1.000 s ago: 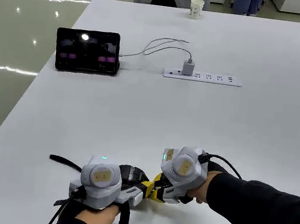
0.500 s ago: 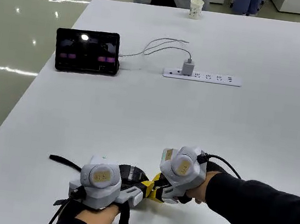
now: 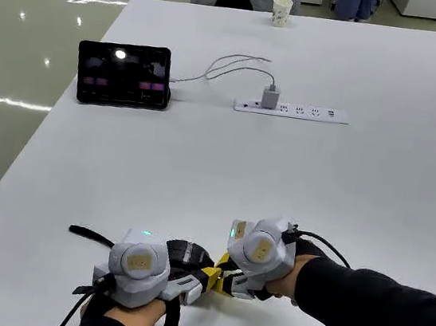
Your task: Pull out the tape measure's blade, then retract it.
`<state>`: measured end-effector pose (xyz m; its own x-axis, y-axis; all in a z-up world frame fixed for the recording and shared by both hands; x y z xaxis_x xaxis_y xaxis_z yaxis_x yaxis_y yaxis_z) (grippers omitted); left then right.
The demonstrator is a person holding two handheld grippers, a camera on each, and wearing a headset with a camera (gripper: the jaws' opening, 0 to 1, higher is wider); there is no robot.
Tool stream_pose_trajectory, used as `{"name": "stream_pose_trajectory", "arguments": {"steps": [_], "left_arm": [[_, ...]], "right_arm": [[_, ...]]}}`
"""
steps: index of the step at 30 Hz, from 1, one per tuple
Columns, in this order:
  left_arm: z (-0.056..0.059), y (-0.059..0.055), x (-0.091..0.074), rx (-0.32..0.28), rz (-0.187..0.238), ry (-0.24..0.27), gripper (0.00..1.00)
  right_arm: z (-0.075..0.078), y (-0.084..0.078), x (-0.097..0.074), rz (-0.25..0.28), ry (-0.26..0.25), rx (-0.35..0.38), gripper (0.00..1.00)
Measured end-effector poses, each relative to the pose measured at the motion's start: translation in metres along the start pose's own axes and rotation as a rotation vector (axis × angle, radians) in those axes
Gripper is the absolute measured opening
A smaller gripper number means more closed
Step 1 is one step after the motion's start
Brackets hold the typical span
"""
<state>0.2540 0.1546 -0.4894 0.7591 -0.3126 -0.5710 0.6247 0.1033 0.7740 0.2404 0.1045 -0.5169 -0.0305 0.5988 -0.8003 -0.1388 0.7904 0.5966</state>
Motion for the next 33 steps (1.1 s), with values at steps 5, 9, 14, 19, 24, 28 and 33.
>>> {"name": "stream_pose_trajectory", "arguments": {"steps": [5,9,14,19,24,28,33], "left_arm": [[0.0,-0.003,0.0,0.008,-0.022,0.002,0.63],[0.001,-0.005,0.0,-0.008,-0.03,-0.008,0.65],[0.003,-0.006,-0.001,0.015,-0.049,-0.023,0.67],[0.007,-0.005,-0.001,-0.003,-0.051,-0.054,0.74],[0.002,0.007,0.0,0.012,0.012,-0.027,0.99],[-0.003,0.004,-0.001,-0.022,-0.01,-0.02,0.99],[-0.003,0.005,-0.004,-0.018,-0.042,-0.029,0.99]], "right_arm": [[0.001,-0.001,0.0,0.004,-0.015,0.018,0.16],[0.002,-0.002,-0.002,0.006,-0.033,0.049,0.19],[0.0,-0.003,-0.007,0.006,-0.041,0.068,0.24],[-0.002,-0.006,-0.012,-0.005,-0.052,0.079,0.27],[-0.002,-0.011,-0.02,-0.002,-0.065,0.096,0.28],[0.001,-0.012,-0.028,0.019,-0.085,0.13,0.29],[0.007,-0.015,-0.038,0.053,-0.111,0.186,0.41]]}}
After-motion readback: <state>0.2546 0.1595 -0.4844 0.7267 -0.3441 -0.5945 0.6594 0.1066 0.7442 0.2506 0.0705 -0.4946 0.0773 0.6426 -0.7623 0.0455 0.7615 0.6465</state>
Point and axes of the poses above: the centre of the closed fingertips' face, and the gripper's own axes: x roughly forward along the fingers, z roughly to its right, y roughly out of its top, the point moved 1 cm from there along -x, roughly backward along the fingers, and after that the axes turned 6 degrees about -x, right-handed, at the moved point
